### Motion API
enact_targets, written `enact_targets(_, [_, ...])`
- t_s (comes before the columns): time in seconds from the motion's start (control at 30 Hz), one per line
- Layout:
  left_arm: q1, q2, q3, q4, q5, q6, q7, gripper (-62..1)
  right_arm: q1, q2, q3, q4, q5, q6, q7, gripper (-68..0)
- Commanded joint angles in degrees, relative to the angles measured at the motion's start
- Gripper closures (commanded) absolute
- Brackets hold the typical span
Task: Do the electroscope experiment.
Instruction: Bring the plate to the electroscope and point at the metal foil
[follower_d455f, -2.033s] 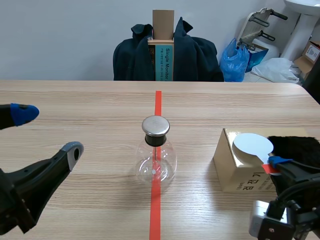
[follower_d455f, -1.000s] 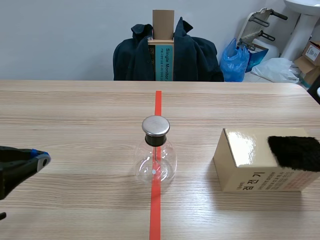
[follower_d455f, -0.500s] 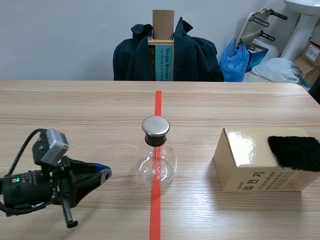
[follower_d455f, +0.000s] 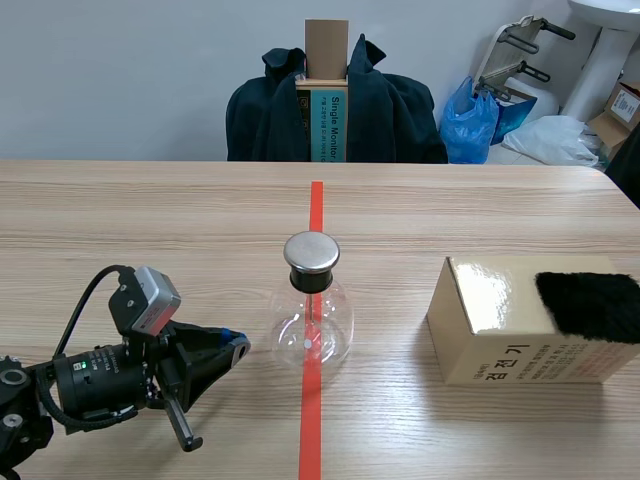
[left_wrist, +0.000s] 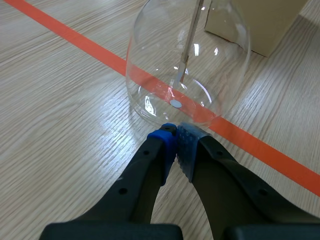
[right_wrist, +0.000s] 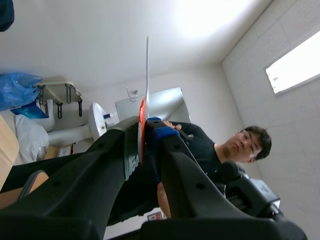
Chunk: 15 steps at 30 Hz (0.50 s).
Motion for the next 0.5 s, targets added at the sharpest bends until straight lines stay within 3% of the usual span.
enact_targets(0.0, [-0.3,0.1,-0.5,1.1,-0.6,0.1,-0.9,-3.1,2.6,0.3,-1.4,1.1,-0.7,0.4,-1.3,-0.8])
enact_targets(0.1, [-0.3,0.1,-0.5,1.1,-0.6,0.7,-0.8,-3.1,6.6,0.3,-5.2,1.0,-3.1,1.9,-2.7,-0.8])
enact_targets(0.23, [-0.3,0.1,-0.5,1.1,-0.6,0.7,-0.8,-3.1,11.4,0.0,-11.6,0.2,-8.6,6.0,-4.6,-0.8])
enact_targets(0.47, [-0.3,0.1,-0.5,1.1,-0.6,0.7,-0.8,-3.1,18.7,-0.3,-24.3,-5.6,-15.2,6.2,-5.1,-0.8])
